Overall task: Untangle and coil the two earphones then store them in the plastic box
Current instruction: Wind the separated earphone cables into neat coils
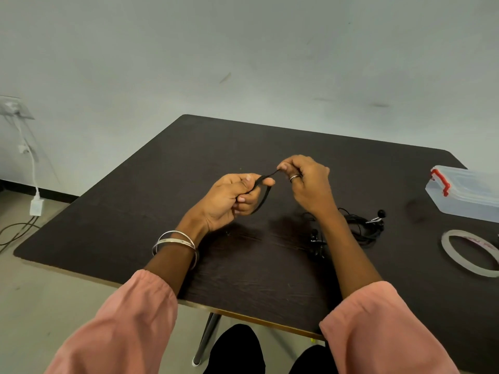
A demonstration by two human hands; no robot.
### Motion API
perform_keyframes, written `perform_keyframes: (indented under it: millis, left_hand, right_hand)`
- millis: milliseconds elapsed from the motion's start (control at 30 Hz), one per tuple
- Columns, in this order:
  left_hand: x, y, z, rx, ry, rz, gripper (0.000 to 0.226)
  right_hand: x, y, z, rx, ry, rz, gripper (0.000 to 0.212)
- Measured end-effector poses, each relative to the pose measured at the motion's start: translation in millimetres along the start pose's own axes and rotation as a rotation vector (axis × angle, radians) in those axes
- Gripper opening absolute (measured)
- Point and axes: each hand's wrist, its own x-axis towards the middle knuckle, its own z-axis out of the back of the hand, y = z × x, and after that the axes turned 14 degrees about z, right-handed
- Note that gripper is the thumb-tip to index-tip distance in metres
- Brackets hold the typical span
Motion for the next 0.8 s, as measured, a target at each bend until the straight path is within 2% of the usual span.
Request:
perform_keyframes:
  millis: [100,200,300,367,500,633,800]
  left_hand:
    - [2.5,1.8,-2.1,0.076,-0.066,0.057,0.033]
    - [3.8,1.9,-1.8,0.078,-0.08,0.059,0.03]
    - [2.1,-1.4,0.1,-0.048,-0.074,-0.019,0.029]
    - [1.9,-5.4,2.5,-0.165,-0.092,-0.094,0.03]
    - [1.1,-12.6,14.6,-0.33,-0.212,-0.261,0.031]
    - [1.6,-14.7,20.7,-0.413,-0.322,-0.33,0.032]
    - [2.0,-15.8,23.2,-0.447,-0.402,-0.348,0.03]
  right_hand:
    - [1.5,0.0,1.6,-0.052,-0.091,-0.076,0.019]
    - [0.3,-0.2,-1.6,-0.171,0.011,-0.117,0.023]
    - [-1.0,-0.9,-5.0,-0.167,0.095,-0.132,0.015]
    - [-2.2,-0.3,-6.0,-0.113,0.152,-0.124,0.025]
    - [-3.5,2.1,-9.5,-0.101,0.387,-0.006,0.027]
    - [-1.0,14.1,-16.9,-0.256,0.659,0.15,0.027]
    - [-3.3,33.0,-20.6,-0.235,0.77,0.294,0.024]
